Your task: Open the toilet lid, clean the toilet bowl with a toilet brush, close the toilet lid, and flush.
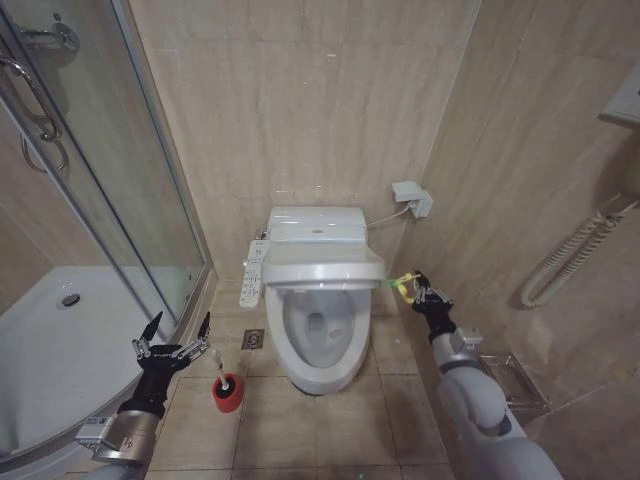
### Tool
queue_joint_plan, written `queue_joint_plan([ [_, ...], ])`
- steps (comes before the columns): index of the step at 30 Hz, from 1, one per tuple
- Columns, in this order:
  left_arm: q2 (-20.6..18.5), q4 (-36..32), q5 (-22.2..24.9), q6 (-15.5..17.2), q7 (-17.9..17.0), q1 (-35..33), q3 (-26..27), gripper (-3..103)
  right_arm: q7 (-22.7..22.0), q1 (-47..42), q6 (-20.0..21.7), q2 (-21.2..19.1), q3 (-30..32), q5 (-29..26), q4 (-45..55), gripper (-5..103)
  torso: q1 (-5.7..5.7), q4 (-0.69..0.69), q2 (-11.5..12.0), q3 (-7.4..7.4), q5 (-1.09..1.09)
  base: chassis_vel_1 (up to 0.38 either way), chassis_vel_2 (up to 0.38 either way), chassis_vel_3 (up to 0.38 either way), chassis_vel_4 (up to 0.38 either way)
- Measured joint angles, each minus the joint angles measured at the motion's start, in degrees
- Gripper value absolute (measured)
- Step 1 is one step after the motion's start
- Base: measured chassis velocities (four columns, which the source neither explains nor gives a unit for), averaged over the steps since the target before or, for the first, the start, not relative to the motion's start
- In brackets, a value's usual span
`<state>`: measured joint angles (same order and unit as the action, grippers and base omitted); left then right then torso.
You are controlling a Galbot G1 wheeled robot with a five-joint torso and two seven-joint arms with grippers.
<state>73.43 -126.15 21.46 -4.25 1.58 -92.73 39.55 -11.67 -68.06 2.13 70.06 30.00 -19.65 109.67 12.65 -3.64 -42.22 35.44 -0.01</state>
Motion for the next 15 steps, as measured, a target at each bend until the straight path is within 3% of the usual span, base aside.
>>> queue_joint_plan([
  [15,0.0,0.0,0.0,0.0,0.0,0.0,0.0,100,-1.7,12.2,1.6,0.2,-1.9,-1.9,-8.3,1,-0.01,-0.02,0.0,0.0,0.0,0.0,0.0,0.0,0.0],
])
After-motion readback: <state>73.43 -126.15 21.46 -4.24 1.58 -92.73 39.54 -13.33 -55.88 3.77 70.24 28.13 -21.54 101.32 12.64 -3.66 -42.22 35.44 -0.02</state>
